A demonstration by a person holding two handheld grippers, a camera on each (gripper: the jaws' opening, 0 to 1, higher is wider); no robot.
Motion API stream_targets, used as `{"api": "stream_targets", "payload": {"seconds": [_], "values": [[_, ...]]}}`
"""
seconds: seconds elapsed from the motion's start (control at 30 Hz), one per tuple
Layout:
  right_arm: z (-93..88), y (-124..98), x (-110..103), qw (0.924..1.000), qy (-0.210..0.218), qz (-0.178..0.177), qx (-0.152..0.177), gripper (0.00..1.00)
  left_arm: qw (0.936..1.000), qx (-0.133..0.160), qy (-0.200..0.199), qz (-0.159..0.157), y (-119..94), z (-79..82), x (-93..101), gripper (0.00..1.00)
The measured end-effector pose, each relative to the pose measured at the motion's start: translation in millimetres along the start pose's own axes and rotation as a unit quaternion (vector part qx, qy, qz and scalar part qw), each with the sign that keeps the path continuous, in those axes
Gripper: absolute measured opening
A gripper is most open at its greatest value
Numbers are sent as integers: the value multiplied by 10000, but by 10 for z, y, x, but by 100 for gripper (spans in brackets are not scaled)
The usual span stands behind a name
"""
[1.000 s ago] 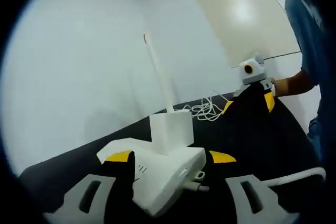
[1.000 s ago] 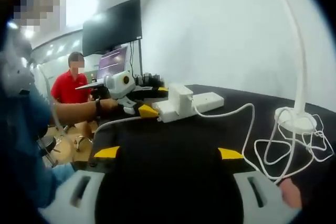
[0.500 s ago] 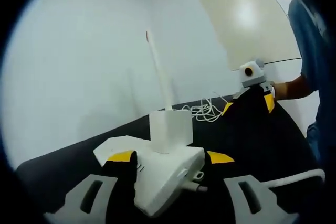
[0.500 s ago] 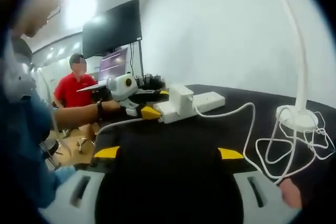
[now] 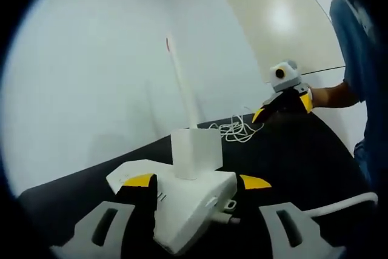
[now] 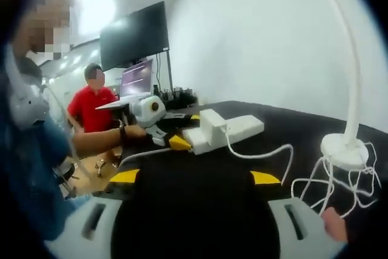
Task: Insert the desk lamp plug into the socket, turn on the power strip switch, turn on the lamp switch, then turn off the lamp switch, turn off the power strip switch, and remove the plug from the socket.
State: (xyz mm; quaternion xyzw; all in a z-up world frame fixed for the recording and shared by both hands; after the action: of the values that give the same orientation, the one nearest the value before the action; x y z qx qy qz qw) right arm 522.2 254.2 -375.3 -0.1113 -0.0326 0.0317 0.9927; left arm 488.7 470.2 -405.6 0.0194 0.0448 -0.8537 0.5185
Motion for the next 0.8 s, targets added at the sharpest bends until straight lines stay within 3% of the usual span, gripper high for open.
{"api": "stream_targets", "payload": {"seconds": [0.2, 0.3, 0.47, 0.7, 0.8], "values": [[232, 31, 25, 9999, -106, -2, 21, 67, 10000, 9, -7, 11, 3, -2, -11, 50], [356, 46, 11, 9991, -416, 33, 27, 67, 10000, 12, -7, 11, 5, 4, -1, 50], [431, 37, 111, 9950, -921, 4, -378, 62, 10000, 13, 3, 10, 2, 3, -13, 51], [585, 37, 309, 9930, -984, 6, -652, 56, 10000, 17, -3, 14, 3, 5, -5, 51], [595, 58, 376, 9893, -1083, 77, -972, 52, 10000, 18, -2, 6, 7, 3, -14, 51]]}}
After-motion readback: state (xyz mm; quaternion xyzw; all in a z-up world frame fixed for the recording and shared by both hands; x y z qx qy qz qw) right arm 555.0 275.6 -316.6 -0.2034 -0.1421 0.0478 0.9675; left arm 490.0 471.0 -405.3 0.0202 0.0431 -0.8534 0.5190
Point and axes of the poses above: the point that each gripper's makers call its tool centre point, and the gripper's own axes: y roughly forward along the fingers, x roughly to its right, z roughly out of its top, the point moved 4 cm from there along -y, roughly backward along the fingers, and after that the axes turned 9 degrees about -y, right-handed, at the moved point
